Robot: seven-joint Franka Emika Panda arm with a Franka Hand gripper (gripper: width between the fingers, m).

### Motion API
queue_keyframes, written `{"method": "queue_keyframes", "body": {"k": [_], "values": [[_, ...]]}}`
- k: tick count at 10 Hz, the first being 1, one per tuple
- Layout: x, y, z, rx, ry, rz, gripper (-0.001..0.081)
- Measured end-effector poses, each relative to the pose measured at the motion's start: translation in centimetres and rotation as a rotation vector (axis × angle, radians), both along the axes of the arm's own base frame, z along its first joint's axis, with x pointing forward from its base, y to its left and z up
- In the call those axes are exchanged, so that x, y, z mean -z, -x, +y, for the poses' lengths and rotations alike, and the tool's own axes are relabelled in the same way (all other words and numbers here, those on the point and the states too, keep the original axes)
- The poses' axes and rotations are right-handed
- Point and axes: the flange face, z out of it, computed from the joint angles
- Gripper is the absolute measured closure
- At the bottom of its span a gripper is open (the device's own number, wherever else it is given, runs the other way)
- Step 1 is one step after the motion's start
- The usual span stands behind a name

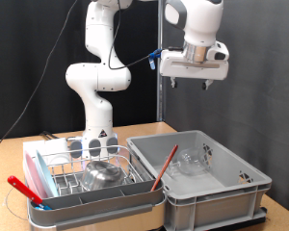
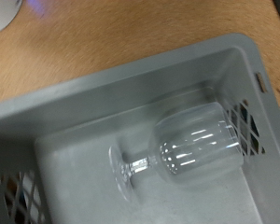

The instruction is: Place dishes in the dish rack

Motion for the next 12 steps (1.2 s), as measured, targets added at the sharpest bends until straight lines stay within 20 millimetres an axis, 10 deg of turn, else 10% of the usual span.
{"method": "queue_keyframes", "body": {"k": [12], "values": [[3.0,0.1,-0.9,1.093,0.269,0.141,-0.0005]]}}
